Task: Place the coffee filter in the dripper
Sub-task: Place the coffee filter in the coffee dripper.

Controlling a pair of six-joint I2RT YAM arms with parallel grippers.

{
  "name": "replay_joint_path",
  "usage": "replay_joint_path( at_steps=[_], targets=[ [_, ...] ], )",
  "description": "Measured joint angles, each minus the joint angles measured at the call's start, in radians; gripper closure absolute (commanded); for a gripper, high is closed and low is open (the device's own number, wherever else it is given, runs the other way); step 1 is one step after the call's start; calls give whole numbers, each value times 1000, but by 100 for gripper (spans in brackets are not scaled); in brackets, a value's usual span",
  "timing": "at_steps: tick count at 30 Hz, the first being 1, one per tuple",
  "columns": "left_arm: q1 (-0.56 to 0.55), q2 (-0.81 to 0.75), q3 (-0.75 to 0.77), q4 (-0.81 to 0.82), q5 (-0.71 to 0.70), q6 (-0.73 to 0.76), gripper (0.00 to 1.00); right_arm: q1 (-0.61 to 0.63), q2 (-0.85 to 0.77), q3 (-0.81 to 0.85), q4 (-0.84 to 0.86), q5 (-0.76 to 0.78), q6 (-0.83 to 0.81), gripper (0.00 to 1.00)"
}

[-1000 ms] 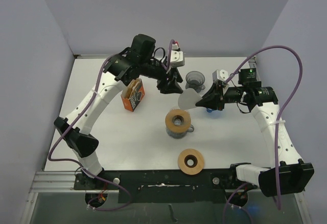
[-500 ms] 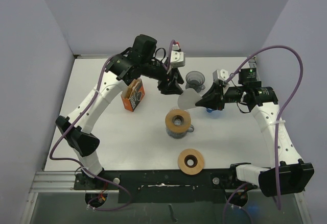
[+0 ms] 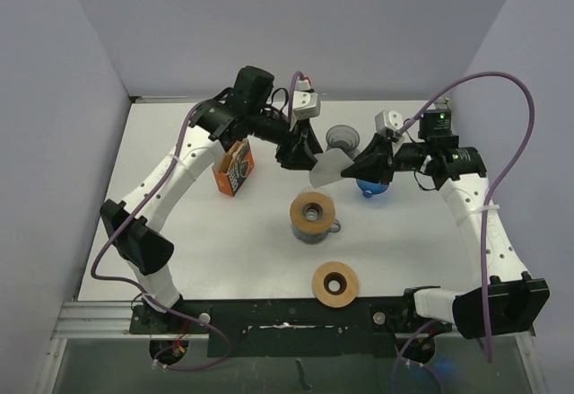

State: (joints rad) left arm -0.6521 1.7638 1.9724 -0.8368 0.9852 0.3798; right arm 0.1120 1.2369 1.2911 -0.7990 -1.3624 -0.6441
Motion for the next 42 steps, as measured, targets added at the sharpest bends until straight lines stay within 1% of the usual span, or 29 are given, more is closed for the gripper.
replay_joint_path(
  at_steps=[7, 14, 20, 22, 24, 26, 29, 30, 31, 32, 33, 36, 42],
  targets=[
    [38, -23, -90, 95, 59, -74, 69, 10, 19, 31, 44, -1, 41, 100],
    [50, -46, -132, 180, 97, -134, 80, 21, 24, 45, 73, -1, 68, 100],
    [50, -47, -148, 213, 117, -161, 88, 21, 33, 45, 90, 0, 83, 100],
    [50, -47, -150, 216, 123, -168, 93, 21, 33, 45, 97, 0, 90, 97],
    [50, -47, -151, 226, 131, -180, 100, 21, 33, 45, 109, 0, 103, 94],
    [50, -52, -163, 245, 142, -192, 100, 21, 33, 44, 122, 3, 119, 88],
    [50, -60, -183, 261, 148, -213, 100, 21, 33, 43, 148, 25, 154, 73],
    [50, -62, -188, 264, 145, -222, 100, 21, 33, 42, 163, 45, 173, 66],
    [50, -64, -191, 266, 138, -231, 100, 21, 33, 42, 171, 63, 193, 54],
    [50, -66, -193, 267, 124, -241, 100, 21, 33, 42, 179, 89, 211, 45],
    [50, -68, -194, 267, 104, -249, 100, 21, 33, 42, 184, 110, 222, 40],
    [52, -81, -194, 267, 0, -278, 100, 21, 37, 54, 187, 227, 258, 29],
    [57, -107, -194, 312, -257, -380, 100, 35, 85, 147, 198, 406, 308, 17]
  ],
)
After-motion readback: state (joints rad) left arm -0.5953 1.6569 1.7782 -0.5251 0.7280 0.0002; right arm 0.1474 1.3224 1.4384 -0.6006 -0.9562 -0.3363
